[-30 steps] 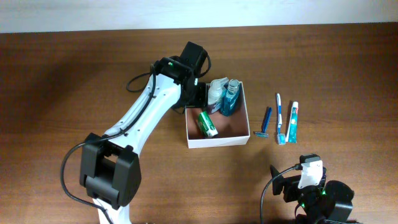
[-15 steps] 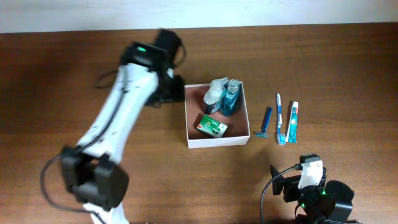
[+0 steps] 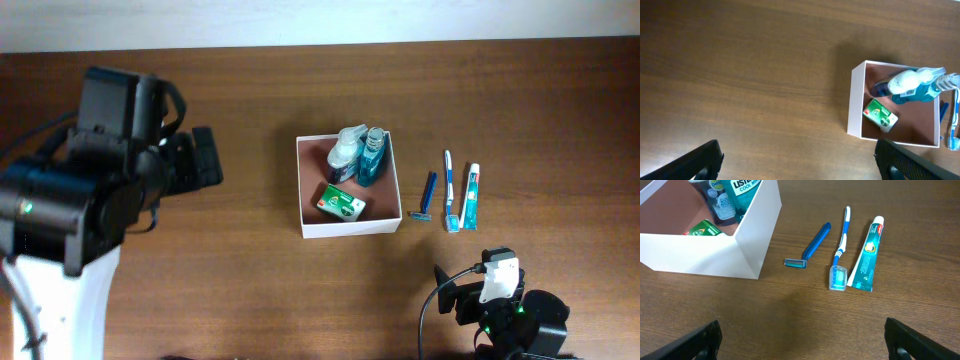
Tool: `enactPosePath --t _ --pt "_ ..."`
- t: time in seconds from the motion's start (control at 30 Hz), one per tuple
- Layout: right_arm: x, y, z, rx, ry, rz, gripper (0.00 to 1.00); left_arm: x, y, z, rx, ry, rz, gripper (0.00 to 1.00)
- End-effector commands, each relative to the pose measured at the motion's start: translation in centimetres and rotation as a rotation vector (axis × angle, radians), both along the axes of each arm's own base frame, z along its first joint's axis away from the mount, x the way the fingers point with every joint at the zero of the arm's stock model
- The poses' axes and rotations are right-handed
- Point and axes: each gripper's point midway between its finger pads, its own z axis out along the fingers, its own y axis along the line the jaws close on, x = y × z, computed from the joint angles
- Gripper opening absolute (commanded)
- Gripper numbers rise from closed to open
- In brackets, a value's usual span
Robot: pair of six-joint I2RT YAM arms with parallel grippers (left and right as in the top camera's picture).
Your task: Pack container
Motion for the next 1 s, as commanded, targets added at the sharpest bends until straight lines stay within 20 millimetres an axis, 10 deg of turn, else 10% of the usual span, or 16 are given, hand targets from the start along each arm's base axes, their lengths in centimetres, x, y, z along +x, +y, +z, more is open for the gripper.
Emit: enactPosePath --t 0.0,0.27,0.4,0.67,0.97 --pt "0.3 0.1 0.6 0.001 -0.032 0.006 0.99 -1.7 0.9 0.9 0.018 -0.020 0.004 0.99" --pt "-0.3 5.2 4.1 0.290 -0.102 0.230 0.99 -2.8 1.1 0.4 0.028 0.018 0.003 0.99" --pt "0.0 5.2 6.8 0.432 -0.121 0.166 0.99 -2.8 1.1 0.4 0.028 0.018 0.003 0.99" --pt "0.9 1.4 18.3 0.233 -0.312 -0.014 0.99 -2.8 1.1 0.4 0.028 0.018 0.003 0.99" --pt "6.1 -2.5 16.1 0.202 0.331 -0.207 0.99 -2.8 1.1 0.4 0.028 0.018 0.003 0.99"
